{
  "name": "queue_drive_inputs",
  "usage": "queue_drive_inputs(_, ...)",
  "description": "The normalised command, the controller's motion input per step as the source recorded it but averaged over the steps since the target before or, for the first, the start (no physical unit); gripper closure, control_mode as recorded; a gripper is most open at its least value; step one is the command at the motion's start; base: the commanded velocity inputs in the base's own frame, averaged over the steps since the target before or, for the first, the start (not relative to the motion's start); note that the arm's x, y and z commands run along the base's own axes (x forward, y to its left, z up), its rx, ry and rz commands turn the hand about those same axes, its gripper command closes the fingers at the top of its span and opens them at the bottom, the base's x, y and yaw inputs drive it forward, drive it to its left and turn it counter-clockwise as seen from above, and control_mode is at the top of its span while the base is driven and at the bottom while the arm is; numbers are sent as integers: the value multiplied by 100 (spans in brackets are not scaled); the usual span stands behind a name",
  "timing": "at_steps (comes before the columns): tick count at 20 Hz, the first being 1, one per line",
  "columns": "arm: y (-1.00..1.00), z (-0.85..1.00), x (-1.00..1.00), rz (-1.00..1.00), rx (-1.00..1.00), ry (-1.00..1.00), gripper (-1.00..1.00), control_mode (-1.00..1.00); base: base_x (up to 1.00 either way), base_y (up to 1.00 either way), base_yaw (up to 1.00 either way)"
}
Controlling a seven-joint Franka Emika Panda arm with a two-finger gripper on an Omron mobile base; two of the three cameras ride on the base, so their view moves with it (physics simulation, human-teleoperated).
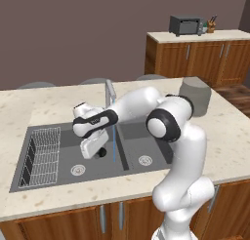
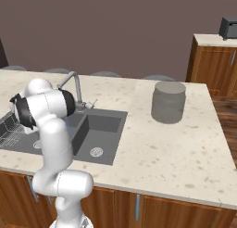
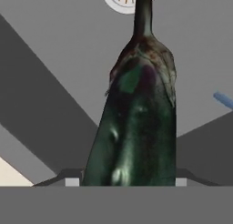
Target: Turn on the sink faucet. Then move the eggplant from the counter to the sink. Turn off the sink. Move the vegetable from the sink to the pot next to the stove. Finally move the pot to the front right burner.
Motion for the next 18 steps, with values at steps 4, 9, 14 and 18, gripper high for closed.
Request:
queue_drive_inputs(4,0,-30,33,-1,0,0,100,-100,0,0,0)
queue_drive_inputs(9,2,-33,31,-7,0,0,100,-100,0,0,0)
queue_drive_inputs(14,11,-29,33,-8,0,-3,100,-100,0,0,0)
queue_drive_inputs(18,18,-27,34,-6,0,-5,100,-100,0,0,0)
